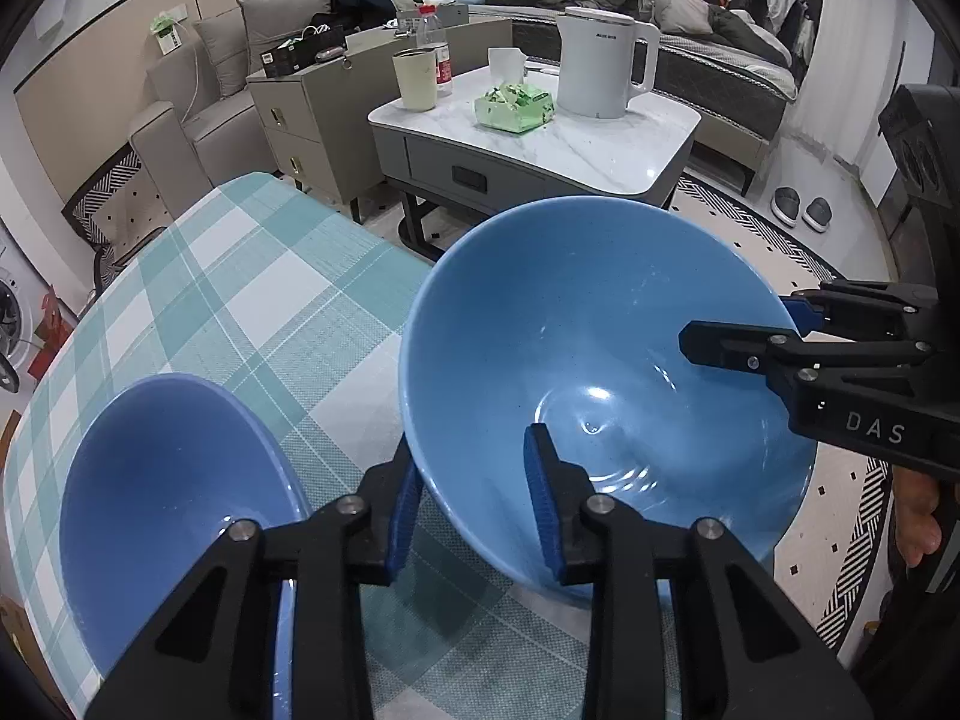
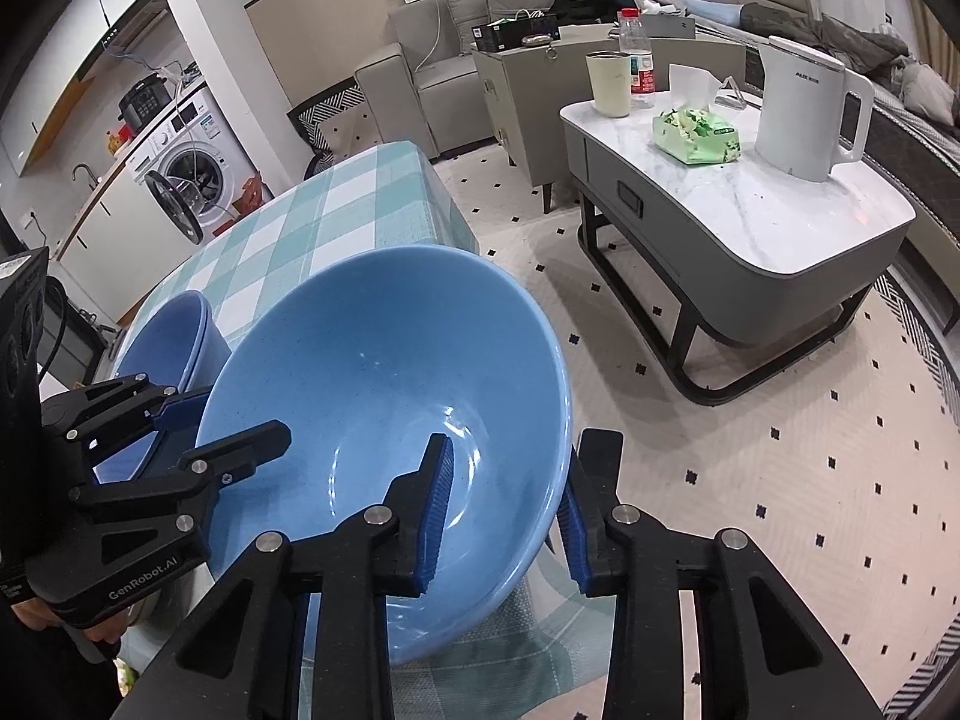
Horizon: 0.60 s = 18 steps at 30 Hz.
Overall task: Organize plates and bowls
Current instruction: 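Lift the light blue bowl off the tablecloth with both grippers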
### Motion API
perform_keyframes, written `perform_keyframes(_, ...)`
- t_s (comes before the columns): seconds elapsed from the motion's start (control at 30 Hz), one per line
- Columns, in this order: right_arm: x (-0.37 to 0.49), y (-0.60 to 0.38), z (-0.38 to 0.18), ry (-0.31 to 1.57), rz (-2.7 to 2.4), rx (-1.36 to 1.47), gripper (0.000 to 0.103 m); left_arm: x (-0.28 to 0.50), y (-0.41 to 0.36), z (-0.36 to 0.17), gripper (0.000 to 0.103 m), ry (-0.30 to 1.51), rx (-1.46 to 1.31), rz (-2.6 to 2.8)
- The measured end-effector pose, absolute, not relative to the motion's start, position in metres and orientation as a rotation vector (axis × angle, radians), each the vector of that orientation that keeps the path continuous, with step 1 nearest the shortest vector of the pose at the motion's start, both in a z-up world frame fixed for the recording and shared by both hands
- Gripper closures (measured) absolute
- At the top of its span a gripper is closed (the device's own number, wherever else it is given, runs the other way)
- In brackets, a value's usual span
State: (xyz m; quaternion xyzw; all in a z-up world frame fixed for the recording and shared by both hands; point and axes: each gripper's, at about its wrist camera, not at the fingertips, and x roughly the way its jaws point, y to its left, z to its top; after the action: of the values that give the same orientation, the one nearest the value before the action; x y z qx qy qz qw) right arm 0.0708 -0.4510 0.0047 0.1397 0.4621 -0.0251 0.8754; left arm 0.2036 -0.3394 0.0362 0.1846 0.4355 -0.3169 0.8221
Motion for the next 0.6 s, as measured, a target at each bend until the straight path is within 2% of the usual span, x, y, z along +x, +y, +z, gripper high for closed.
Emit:
perform_keyframes(0.13,0.071,-0.451,0.005,0.963,-0.054,0.292,0.069,0.203,-0.338,0.039,0.075,0.918,0.386,-0.672)
perform_keyframes(0.6,0.072,-0.444,0.014,0.945,-0.052,0.274,0.069,0.205,-0.329,0.049,0.075,0.903,0.362,-0.661)
